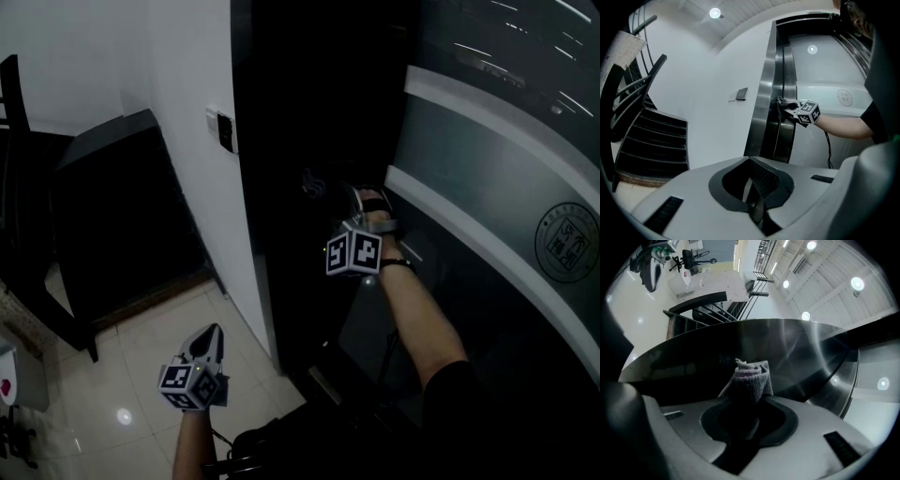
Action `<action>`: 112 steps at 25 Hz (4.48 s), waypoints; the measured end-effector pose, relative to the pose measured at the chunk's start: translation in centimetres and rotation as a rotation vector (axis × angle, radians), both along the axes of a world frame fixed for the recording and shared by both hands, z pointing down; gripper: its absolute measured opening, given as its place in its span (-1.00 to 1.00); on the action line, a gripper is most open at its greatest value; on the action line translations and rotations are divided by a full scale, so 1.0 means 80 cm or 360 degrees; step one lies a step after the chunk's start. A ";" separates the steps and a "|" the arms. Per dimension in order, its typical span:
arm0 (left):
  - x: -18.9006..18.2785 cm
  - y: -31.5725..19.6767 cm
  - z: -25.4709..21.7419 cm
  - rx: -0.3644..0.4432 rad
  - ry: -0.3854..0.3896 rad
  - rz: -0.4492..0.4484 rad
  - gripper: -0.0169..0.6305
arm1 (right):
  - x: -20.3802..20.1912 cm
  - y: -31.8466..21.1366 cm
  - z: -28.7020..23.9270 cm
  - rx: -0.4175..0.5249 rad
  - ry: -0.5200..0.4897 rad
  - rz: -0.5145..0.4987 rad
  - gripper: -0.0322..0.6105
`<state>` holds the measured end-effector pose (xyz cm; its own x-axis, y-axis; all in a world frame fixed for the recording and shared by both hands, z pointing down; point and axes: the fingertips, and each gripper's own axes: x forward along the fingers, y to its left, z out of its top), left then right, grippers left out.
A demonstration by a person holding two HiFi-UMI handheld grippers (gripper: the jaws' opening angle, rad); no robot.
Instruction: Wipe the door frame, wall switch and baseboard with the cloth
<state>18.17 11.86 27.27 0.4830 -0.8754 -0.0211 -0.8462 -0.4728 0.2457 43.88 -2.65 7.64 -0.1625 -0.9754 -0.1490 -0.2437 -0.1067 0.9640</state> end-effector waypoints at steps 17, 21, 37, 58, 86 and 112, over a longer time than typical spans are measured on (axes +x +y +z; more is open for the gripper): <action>0.008 0.000 0.036 -0.0113 -0.0028 -0.0005 -0.95 | 0.009 -0.001 0.164 -0.0285 -0.0020 0.0063 -0.61; 0.009 0.004 0.039 -0.0125 -0.0028 -0.0009 -0.94 | 0.010 0.002 0.191 -0.0324 -0.0028 0.0066 -0.61; 0.005 -0.009 0.068 -0.0221 -0.0051 -0.0011 -0.94 | 0.017 -0.003 0.315 -0.0617 -0.0004 0.0125 -0.61; 0.026 -0.022 0.025 -0.0063 -0.0003 0.0106 -0.94 | -0.021 0.057 0.065 -0.0195 -0.0246 -0.0112 -0.61; -0.003 -0.005 0.034 -0.0078 0.0061 0.0003 -0.95 | -0.060 0.021 -0.057 0.0119 0.0080 -0.0077 -0.61; 0.013 -0.012 0.018 -0.0078 -0.0008 0.0020 -0.95 | -0.040 0.014 0.137 -0.0101 0.0007 -0.0102 -0.61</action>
